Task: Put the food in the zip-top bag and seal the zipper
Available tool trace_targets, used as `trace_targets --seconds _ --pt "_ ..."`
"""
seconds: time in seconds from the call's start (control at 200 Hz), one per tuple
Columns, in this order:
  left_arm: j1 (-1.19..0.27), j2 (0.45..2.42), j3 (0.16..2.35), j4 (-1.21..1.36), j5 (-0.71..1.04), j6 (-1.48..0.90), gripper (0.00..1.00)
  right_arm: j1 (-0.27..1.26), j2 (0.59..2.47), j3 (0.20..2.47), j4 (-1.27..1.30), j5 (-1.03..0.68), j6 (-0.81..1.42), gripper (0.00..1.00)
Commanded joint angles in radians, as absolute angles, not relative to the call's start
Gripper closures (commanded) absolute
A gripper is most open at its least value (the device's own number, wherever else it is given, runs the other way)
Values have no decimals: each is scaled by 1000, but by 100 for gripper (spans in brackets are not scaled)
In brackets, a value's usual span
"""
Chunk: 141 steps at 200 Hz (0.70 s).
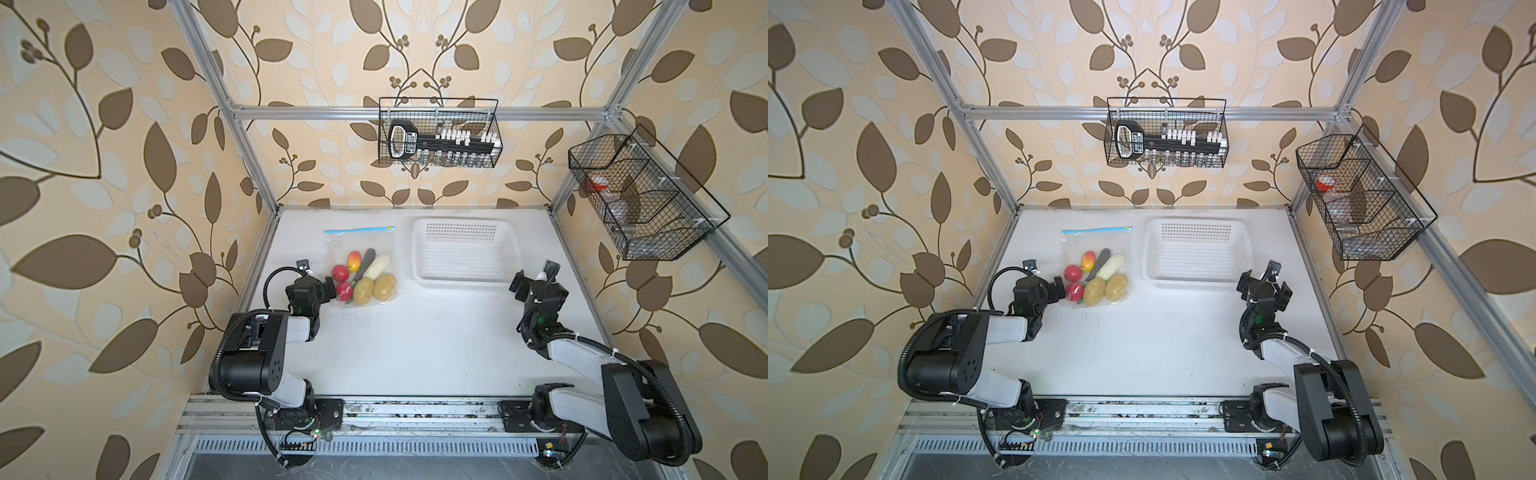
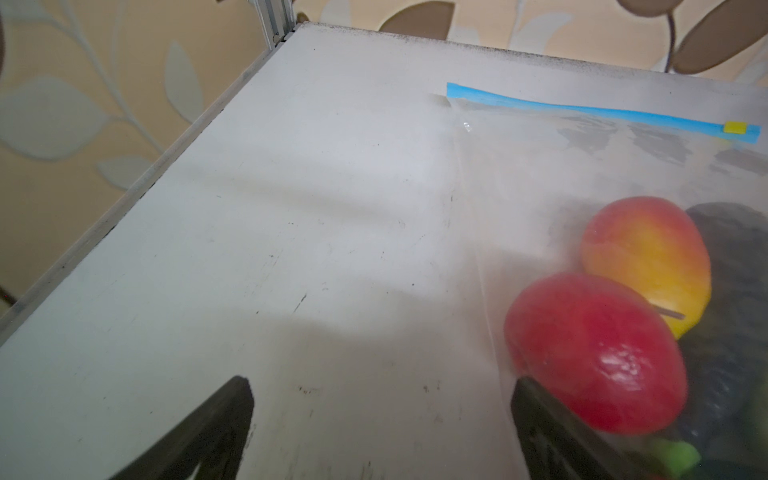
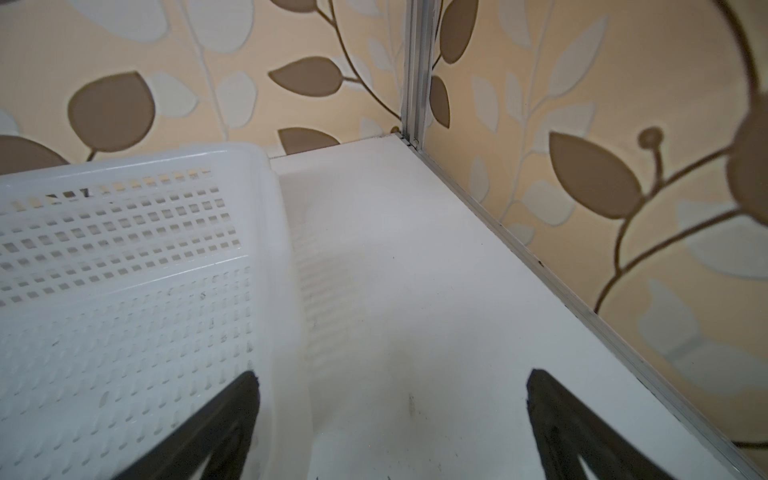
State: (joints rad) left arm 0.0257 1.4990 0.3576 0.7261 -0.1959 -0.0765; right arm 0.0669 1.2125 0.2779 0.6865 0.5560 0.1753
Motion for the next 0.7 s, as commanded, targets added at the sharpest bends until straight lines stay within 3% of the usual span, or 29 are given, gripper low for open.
trace_targets --seconds 0.0,0.495,0.7 --pt "23 1492 384 739 -226 -74 1 64 1242 213 867 545 148 0" --pt "23 1493 384 739 -225 -74 1 64 1280 209 909 406 77 0" --pt "23 1493 384 740 -226 -74 1 106 1295 217 919 443 46 0"
